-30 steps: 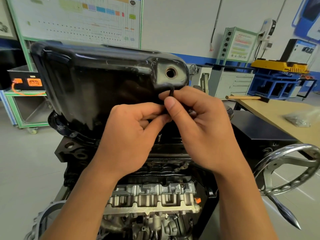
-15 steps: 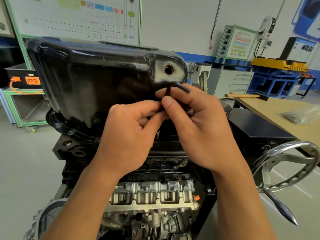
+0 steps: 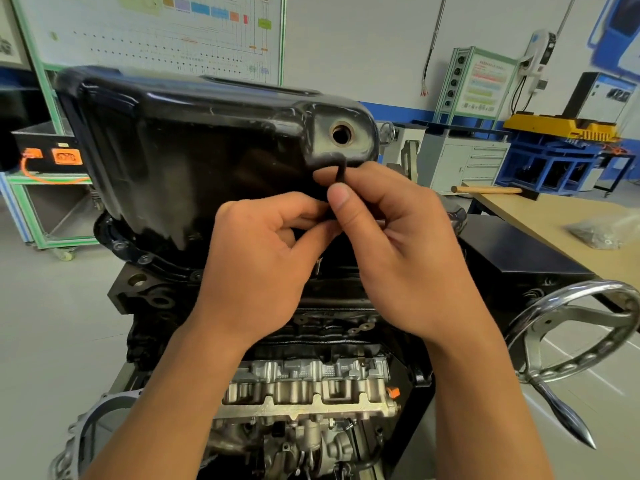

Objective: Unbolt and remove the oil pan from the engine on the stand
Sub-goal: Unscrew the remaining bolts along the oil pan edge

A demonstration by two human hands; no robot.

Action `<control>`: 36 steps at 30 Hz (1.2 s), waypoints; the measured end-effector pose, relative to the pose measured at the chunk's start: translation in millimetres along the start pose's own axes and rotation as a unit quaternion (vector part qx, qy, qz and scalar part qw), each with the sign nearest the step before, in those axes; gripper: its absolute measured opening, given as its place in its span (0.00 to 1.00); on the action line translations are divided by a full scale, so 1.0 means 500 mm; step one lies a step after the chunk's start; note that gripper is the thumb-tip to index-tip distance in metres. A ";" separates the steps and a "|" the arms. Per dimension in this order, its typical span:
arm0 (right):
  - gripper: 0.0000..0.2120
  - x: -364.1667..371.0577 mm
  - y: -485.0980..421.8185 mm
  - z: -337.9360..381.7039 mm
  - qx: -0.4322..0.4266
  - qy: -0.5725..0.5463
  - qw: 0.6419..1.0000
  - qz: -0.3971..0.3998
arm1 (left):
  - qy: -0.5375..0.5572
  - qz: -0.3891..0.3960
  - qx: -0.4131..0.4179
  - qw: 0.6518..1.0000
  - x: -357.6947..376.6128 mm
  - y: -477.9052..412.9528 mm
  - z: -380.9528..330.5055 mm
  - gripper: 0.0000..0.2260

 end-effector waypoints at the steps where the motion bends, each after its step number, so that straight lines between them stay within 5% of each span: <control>1: 0.06 -0.002 0.001 0.002 -0.005 -0.003 1.000 -0.011 | -0.004 -0.021 0.000 1.000 -0.004 0.000 0.001 0.06; 5: 0.03 -0.014 0.004 -0.008 -0.004 -0.025 0.999 -0.041 | -0.043 -0.046 -0.006 0.998 -0.003 0.004 0.009 0.05; 12: 0.07 0.011 0.003 -0.004 0.003 -0.089 0.996 0.011 | -0.028 0.094 -0.024 0.995 0.020 0.001 0.016 0.11; 16: 0.08 0.011 0.004 -0.006 0.001 -0.063 0.998 0.012 | -0.047 0.032 0.001 0.998 0.005 -0.001 0.007 0.10; 22: 0.01 -0.028 0.008 -0.002 -0.027 -0.042 0.994 -0.098 | -0.033 -0.051 0.008 0.998 0.003 -0.001 0.002 0.03; 28: 0.07 -0.009 0.004 0.006 -0.029 -0.058 0.997 -0.037 | 0.003 0.071 0.015 0.997 0.015 -0.001 -0.004 0.12; 36: 0.05 -0.007 0.004 0.002 -0.014 -0.027 0.998 -0.051 | -0.059 -0.057 0.022 0.996 -0.016 0.006 -0.007 0.02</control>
Point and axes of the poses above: each hand's wrist, its own y-axis away from the middle knuckle, its own x-axis out of the palm, z = x × y, the point moved 9 cm from there along -y, towards the middle knuckle, and after that the axes turned 8 degrees about z, right-handed, at the moved point
